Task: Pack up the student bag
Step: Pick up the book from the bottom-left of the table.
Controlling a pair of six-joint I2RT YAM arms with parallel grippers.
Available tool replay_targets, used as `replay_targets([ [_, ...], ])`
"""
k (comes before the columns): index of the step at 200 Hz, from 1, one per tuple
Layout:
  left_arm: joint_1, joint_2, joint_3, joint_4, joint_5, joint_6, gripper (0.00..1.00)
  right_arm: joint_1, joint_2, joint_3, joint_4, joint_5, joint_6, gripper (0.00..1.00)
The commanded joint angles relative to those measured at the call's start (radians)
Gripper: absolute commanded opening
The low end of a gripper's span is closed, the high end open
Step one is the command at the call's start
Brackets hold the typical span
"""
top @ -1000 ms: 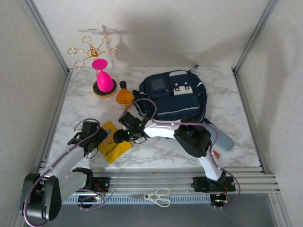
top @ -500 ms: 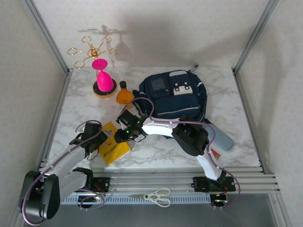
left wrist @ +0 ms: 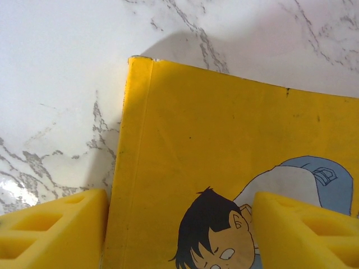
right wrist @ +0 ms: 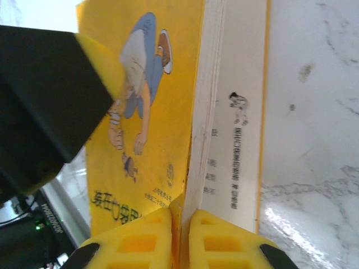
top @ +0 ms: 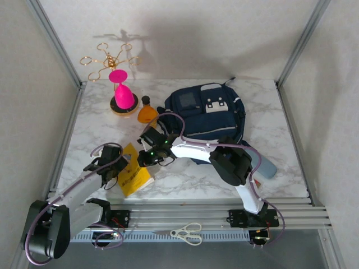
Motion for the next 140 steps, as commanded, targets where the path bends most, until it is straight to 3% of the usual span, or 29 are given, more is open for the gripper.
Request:
replay_targets([
  [1, -0.035, 0.007, 0.003, 0.077, 0.158, -0.061, 0.69, 0.01, -0.043, -0.003, 0.071, -0.077, 0.013, 0.02],
  [40, -0.034, -0.023, 0.077, 0.001, 0.129, -0.043, 0.79, 0.004, -0.136, -0.033, 0.081, -0.058, 0.038, 0.0],
  [82, -0.035, -0.137, 0.192, -0.101, 0.12, -0.025, 0.91, -0.024, -0.311, -0.176, 0.145, -0.081, 0.103, 0.0],
  [140, -0.046, -0.177, 0.363, -0.153, 0.26, -0.014, 0.94, -0.104, -0.637, -0.397, 0.199, -0.04, 0.217, 0.0],
])
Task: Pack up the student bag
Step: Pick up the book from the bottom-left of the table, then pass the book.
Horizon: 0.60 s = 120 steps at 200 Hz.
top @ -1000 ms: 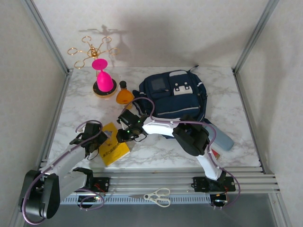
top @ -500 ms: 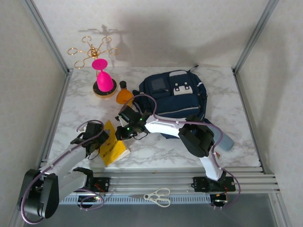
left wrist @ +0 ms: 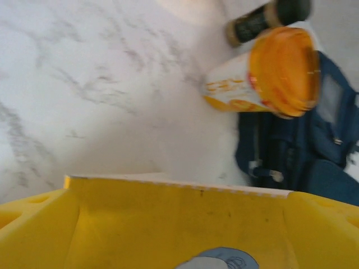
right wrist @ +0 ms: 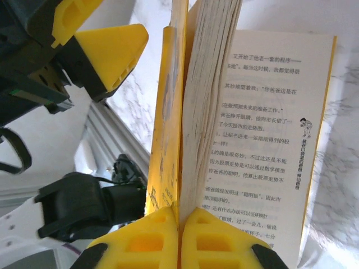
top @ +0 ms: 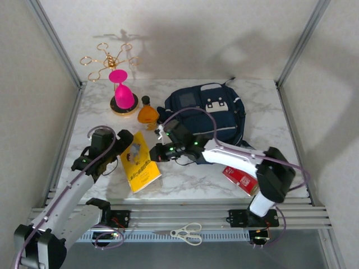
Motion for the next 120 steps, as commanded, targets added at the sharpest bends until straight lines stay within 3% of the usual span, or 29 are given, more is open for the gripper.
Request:
replay_targets([
  [1, -0.016, -0.019, 0.073, -0.067, 0.081, -0.002, 0.94, -0.046, -0.143, -0.044, 0.066, 0.009, 0.06, 0.0],
  [37, -0.058, -0.017, 0.134, -0.018, 0.185, -0.023, 0.94, -0.16, -0.318, -0.083, 0.011, -0.003, 0.071, 0.0],
  [82, -0.25, 0.026, 0.126, 0.223, 0.264, -0.12, 0.93, -0.356, -0.423, -0.077, -0.011, -0.149, 0.082, 0.0],
  [120, -0.392, 0.139, 0.169, 0.461, 0.324, -0.134, 0.89, -0.454, -0.441, -0.072, 0.013, -0.279, 0.101, 0.0],
])
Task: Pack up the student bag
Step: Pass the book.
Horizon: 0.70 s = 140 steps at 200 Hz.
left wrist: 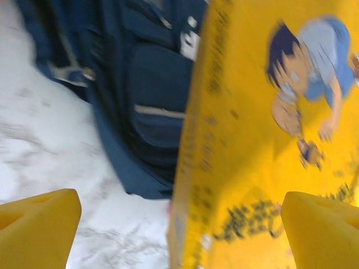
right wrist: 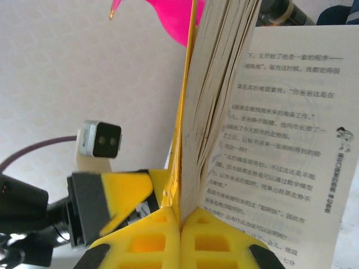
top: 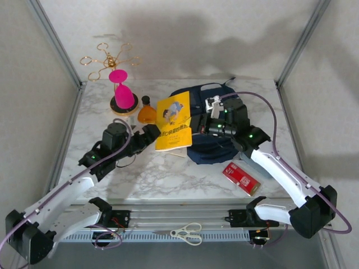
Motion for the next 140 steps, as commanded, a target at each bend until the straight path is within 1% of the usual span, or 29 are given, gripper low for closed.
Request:
replay_targets([
  [1, -0.063, 0.059, 0.055, 0.214, 0.073, -0.033, 0.89, -0.043, -0.029, 0.011, 0.059, -0.15, 0.023, 0.0],
  [21, -0.112, 0.125, 0.108, 0.246, 0.08, -0.011, 0.8, -0.087, -0.037, -0.011, 0.081, -0.208, 0.041, 0.0],
  [32, -0.119, 0.154, 0.125, 0.266, 0.088, -0.014, 0.76, -0.104, -0.043, -0.019, 0.085, -0.226, 0.043, 0.0],
  [44, -0.126, 0.177, 0.132, 0.326, 0.111, -0.03, 0.69, -0.12, -0.046, -0.031, 0.091, -0.241, 0.041, 0.0],
  [57, -0.136, 0.195, 0.132, 0.401, 0.127, -0.056, 0.58, -0.137, -0.038, -0.041, 0.07, -0.26, 0.025, 0.0],
  [70, -0.145, 0.214, 0.141, 0.452, 0.144, -0.071, 0.5, -0.157, -0.039, -0.05, 0.028, -0.259, -0.009, 0.0],
  [87, -0.151, 0.235, 0.167, 0.459, 0.143, -0.068, 0.29, -0.186, -0.056, -0.08, 0.022, -0.259, -0.028, 0.0],
  [96, -0.156, 0.248, 0.179, 0.459, 0.146, -0.064, 0.21, -0.194, -0.059, -0.093, 0.029, -0.266, -0.03, 0.07],
  [104, -0.159, 0.257, 0.186, 0.46, 0.152, -0.067, 0.13, -0.204, -0.058, -0.103, 0.026, -0.271, -0.033, 0.18],
  [106, -0.161, 0.261, 0.187, 0.481, 0.153, -0.068, 0.12, -0.205, -0.057, -0.104, 0.024, -0.273, -0.035, 0.2],
  [123, -0.168, 0.284, 0.192, 0.524, 0.168, -0.085, 0.01, -0.226, -0.063, -0.113, 0.001, -0.27, -0.052, 0.41],
  [126, -0.168, 0.287, 0.192, 0.536, 0.17, -0.086, 0.0, -0.232, -0.067, -0.116, -0.005, -0.267, -0.056, 0.44],
  [140, -0.171, 0.301, 0.197, 0.575, 0.173, -0.099, 0.0, -0.277, -0.084, -0.138, -0.019, -0.272, -0.061, 0.61],
])
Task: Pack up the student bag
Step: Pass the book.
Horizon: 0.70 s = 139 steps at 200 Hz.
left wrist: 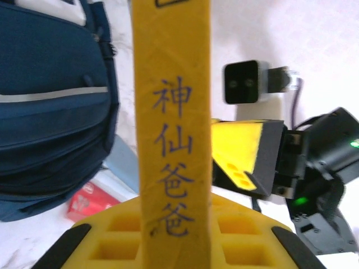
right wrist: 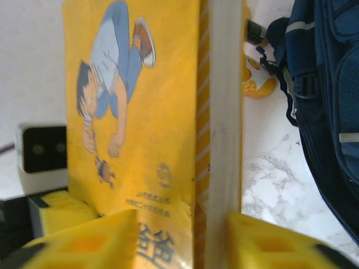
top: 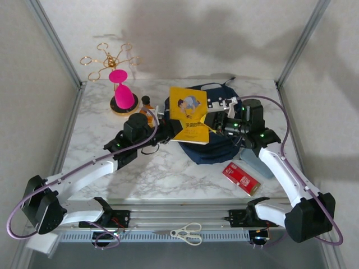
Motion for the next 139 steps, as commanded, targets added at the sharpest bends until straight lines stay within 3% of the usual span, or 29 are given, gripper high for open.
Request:
replay_targets([
  [1, -0.019, 0.017, 0.054, 0.194, 0.047, -0.019, 0.0, -0.04, -0.047, -0.029, -0.021, -0.079, -0.027, 0.62],
  [19, -0.027, 0.043, 0.067, 0.247, 0.05, -0.033, 0.0, -0.076, -0.059, -0.075, 0.035, -0.141, 0.013, 0.82],
  [28, -0.036, 0.061, 0.077, 0.27, 0.051, -0.041, 0.0, -0.077, -0.054, -0.091, 0.084, -0.189, 0.047, 0.87],
  [59, -0.045, 0.123, 0.12, 0.241, 0.028, -0.012, 0.0, -0.082, -0.105, -0.089, 0.175, -0.241, 0.105, 0.81],
  [107, -0.046, 0.178, 0.176, 0.106, -0.024, 0.077, 0.01, -0.174, -0.136, -0.077, 0.131, -0.238, 0.1, 0.2],
  [123, -0.049, 0.204, 0.216, 0.025, -0.029, 0.129, 0.16, -0.198, -0.133, -0.061, 0.094, -0.217, 0.065, 0.02],
  [139, -0.052, 0.229, 0.271, -0.071, -0.022, 0.237, 0.42, -0.237, -0.133, -0.028, 0.016, -0.166, 0.007, 0.0],
])
